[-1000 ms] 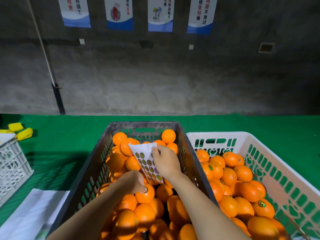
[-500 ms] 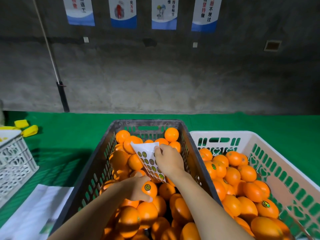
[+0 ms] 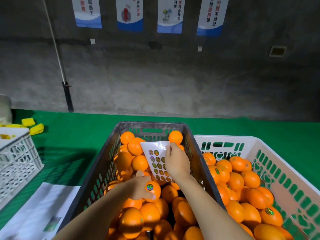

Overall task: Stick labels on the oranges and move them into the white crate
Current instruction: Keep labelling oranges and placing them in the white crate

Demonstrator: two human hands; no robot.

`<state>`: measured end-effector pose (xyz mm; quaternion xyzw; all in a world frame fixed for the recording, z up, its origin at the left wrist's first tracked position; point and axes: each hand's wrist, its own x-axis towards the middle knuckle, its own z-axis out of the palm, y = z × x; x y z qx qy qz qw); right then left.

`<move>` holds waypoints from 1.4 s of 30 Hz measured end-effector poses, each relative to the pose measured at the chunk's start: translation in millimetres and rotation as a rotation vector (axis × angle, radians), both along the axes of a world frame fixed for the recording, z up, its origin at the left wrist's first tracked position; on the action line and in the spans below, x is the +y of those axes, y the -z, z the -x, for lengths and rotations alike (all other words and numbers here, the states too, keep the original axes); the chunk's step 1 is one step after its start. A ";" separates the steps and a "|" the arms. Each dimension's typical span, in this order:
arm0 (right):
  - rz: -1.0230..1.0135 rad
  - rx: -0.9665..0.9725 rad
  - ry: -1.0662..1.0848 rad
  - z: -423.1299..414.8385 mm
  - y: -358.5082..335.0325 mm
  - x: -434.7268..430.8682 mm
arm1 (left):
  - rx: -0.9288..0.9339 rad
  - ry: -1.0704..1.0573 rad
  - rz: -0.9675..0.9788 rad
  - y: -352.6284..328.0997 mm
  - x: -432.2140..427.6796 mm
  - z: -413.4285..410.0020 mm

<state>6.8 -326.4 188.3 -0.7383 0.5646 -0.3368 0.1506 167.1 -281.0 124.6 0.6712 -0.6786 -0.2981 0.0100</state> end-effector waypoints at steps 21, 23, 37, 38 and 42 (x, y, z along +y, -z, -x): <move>-0.434 -0.496 -0.264 -6.8 -23.2 7.0 | 0.365 -0.374 1.107 -77.3 -4.5 17.9; -0.483 -0.577 -0.242 -8.1 -23.6 7.6 | 0.221 -0.351 1.076 -72.1 -3.7 16.1; -0.537 -0.680 -0.323 -11.5 -25.2 12.0 | -0.018 -0.329 0.946 -69.0 -0.6 10.6; -0.582 -0.666 -0.347 -11.3 -24.4 12.4 | -0.020 -0.303 0.959 -69.6 0.1 11.6; -0.737 -0.761 -0.419 -5.8 -23.6 7.9 | -0.035 -0.250 1.018 -67.6 1.7 12.6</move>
